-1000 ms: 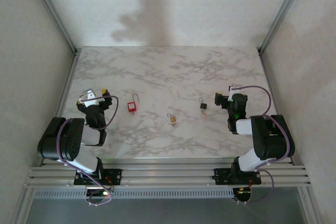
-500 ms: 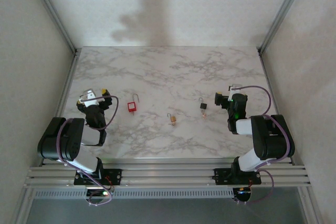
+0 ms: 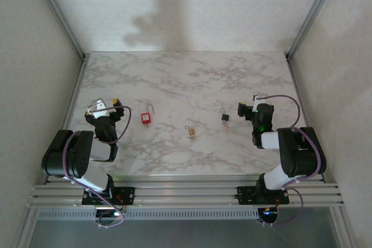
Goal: Lock with the key
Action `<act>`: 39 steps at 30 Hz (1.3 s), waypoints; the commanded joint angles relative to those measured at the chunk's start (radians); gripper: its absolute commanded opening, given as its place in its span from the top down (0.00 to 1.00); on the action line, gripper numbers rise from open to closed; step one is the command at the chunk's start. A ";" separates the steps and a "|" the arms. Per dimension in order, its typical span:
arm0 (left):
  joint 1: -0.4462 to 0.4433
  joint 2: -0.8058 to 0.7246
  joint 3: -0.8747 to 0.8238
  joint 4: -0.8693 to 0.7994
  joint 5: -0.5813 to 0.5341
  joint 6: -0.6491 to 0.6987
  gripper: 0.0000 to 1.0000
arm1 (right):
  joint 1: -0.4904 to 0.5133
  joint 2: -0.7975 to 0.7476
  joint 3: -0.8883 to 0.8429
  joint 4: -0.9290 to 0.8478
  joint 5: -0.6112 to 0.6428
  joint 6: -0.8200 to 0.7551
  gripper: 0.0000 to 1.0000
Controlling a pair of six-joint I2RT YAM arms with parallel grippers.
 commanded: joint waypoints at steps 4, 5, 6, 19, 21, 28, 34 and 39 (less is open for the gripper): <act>0.014 -0.030 0.029 -0.033 0.029 -0.006 0.01 | 0.022 -0.089 0.016 -0.069 0.028 -0.013 0.01; 0.010 -0.058 0.055 -0.105 0.029 -0.002 0.01 | 0.040 -0.133 0.040 -0.142 0.060 -0.022 0.01; 0.007 -0.093 0.098 -0.208 0.024 0.004 0.01 | 0.060 -0.187 0.081 -0.231 0.081 -0.038 0.01; -0.044 -0.566 0.258 -0.756 -0.009 -0.669 0.01 | 0.108 -0.598 0.292 -0.732 -0.039 0.592 0.01; -0.039 -0.604 0.234 -0.756 0.023 -0.760 0.01 | 0.109 -0.614 0.287 -0.691 -0.107 0.582 0.01; -0.092 -0.568 0.348 -0.979 0.127 -0.710 0.01 | 0.142 -0.514 0.432 -0.912 -0.207 0.537 0.01; -0.212 -0.549 0.397 -1.142 0.028 -0.679 0.01 | 0.233 -0.450 0.513 -1.065 -0.140 0.485 0.01; -0.262 -0.487 0.455 -1.277 0.010 -0.661 0.01 | 0.312 -0.445 0.533 -1.137 -0.057 0.466 0.01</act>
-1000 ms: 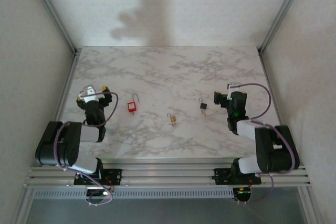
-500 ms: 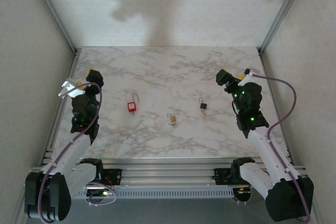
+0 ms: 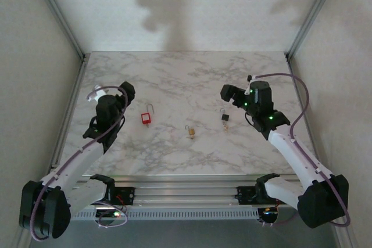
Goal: Lock with the key
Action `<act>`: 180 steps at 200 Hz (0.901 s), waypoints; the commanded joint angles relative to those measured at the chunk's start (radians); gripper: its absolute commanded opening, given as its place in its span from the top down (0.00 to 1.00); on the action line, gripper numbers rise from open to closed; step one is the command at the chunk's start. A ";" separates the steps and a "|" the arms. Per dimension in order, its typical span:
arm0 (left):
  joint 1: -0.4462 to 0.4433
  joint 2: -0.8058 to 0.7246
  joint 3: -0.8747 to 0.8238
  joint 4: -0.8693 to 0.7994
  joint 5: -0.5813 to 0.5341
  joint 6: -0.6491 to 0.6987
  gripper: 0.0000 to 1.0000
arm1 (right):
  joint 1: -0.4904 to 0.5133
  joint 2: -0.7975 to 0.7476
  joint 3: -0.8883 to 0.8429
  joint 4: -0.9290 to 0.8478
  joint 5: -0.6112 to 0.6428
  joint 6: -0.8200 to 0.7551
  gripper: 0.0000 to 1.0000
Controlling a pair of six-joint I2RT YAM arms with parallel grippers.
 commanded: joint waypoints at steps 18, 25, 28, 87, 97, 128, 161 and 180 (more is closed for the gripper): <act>-0.060 0.053 0.058 -0.201 -0.061 0.013 0.01 | 0.070 0.027 0.063 -0.153 0.090 -0.029 0.01; -0.066 0.051 0.056 -0.208 -0.062 0.013 0.01 | 0.076 0.032 0.060 -0.158 0.092 -0.028 0.01; -0.068 0.052 0.055 -0.210 -0.061 0.016 0.01 | 0.081 0.033 0.058 -0.157 0.090 -0.027 0.01; -0.113 0.085 0.092 -0.348 -0.064 0.026 0.01 | 0.152 0.099 0.050 -0.128 0.091 -0.034 0.01; -0.117 0.082 0.084 -0.355 -0.061 0.022 0.01 | 0.170 0.114 0.050 -0.126 0.091 -0.036 0.01; -0.120 0.109 0.075 -0.372 -0.043 0.019 0.01 | 0.210 0.154 0.063 -0.131 0.085 -0.045 0.01; -0.125 0.167 0.080 -0.394 -0.034 0.017 0.01 | 0.240 0.178 0.076 -0.145 0.095 -0.062 0.01; -0.125 0.199 0.080 -0.391 -0.013 0.027 0.00 | 0.248 0.180 0.079 -0.146 0.094 -0.066 0.01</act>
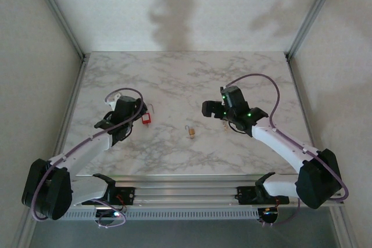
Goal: Lock with the key
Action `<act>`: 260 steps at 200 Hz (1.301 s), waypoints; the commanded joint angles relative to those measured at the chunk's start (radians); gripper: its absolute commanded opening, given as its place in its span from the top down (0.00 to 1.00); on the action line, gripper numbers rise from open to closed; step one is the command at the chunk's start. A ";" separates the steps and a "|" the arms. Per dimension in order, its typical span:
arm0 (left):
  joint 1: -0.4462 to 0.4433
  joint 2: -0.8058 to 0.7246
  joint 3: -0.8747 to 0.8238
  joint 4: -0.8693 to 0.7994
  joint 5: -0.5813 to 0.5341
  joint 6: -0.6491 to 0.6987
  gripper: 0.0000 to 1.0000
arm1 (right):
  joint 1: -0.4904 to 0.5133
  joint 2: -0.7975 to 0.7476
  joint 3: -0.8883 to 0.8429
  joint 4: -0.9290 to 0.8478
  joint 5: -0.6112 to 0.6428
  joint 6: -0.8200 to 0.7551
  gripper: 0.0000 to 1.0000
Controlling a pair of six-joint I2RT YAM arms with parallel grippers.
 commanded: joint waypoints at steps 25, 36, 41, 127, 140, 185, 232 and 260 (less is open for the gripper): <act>-0.012 0.084 0.026 -0.032 0.058 0.027 0.00 | 0.024 0.005 0.035 -0.015 0.007 -0.022 0.01; -0.014 0.107 0.034 -0.030 0.069 0.035 0.00 | 0.027 0.008 0.034 -0.012 0.004 -0.023 0.01; -0.015 0.116 0.038 -0.029 0.074 0.040 0.00 | 0.028 0.009 0.035 -0.015 0.003 -0.023 0.01; -0.062 0.269 0.104 -0.042 0.081 0.077 0.03 | 0.039 0.010 0.040 -0.020 0.006 -0.027 0.01; -0.067 0.286 0.108 -0.042 0.076 0.082 0.06 | 0.041 0.010 0.039 -0.019 0.006 -0.029 0.01; -0.070 0.343 0.126 -0.049 0.070 0.095 0.15 | 0.045 0.010 0.039 -0.021 0.006 -0.030 0.01; -0.071 0.372 0.133 -0.048 0.063 0.103 0.19 | 0.047 0.010 0.041 -0.021 0.006 -0.031 0.01; -0.072 0.391 0.133 -0.041 0.072 0.108 0.24 | 0.048 0.010 0.041 -0.021 0.006 -0.029 0.01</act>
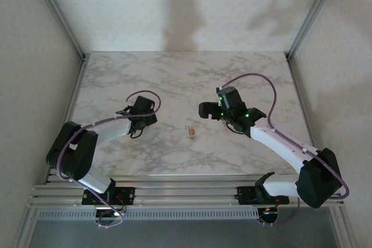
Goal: Lock with the key
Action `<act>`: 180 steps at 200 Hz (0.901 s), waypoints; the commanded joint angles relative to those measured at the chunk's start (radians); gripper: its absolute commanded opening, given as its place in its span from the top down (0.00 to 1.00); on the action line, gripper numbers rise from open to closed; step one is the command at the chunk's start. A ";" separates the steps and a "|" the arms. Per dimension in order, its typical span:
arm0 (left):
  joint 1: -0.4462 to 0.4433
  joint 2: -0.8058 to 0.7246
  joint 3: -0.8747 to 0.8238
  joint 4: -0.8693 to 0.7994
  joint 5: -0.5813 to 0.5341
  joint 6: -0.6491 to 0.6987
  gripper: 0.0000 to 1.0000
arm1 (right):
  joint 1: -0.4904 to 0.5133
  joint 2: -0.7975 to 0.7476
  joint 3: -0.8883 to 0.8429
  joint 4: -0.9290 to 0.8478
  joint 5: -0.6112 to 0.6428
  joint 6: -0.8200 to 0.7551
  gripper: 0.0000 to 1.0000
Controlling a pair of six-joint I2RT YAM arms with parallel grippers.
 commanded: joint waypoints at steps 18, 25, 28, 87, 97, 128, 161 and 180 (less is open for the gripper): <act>-0.010 0.034 0.024 -0.012 -0.009 0.021 0.24 | 0.012 0.005 0.028 -0.021 0.008 -0.018 0.01; -0.012 0.039 0.025 -0.011 -0.008 0.021 0.24 | 0.012 0.005 0.028 -0.021 0.008 -0.018 0.01; -0.012 0.042 0.027 -0.010 -0.007 0.021 0.24 | 0.013 0.005 0.028 -0.021 0.008 -0.019 0.01; -0.011 0.078 0.049 -0.009 -0.012 0.022 0.25 | 0.015 0.002 0.027 -0.021 0.011 -0.018 0.01; -0.012 0.082 0.053 -0.009 -0.015 0.022 0.25 | 0.014 0.005 0.027 -0.021 0.011 -0.018 0.01; -0.012 0.100 0.065 -0.011 -0.019 0.028 0.30 | 0.016 0.007 0.030 -0.023 0.011 -0.019 0.01; -0.013 0.112 0.071 -0.008 -0.022 0.030 0.33 | 0.017 0.001 0.028 -0.021 0.013 -0.018 0.01; -0.012 0.119 0.077 -0.008 -0.024 0.031 0.37 | 0.017 0.001 0.028 -0.024 0.011 -0.019 0.01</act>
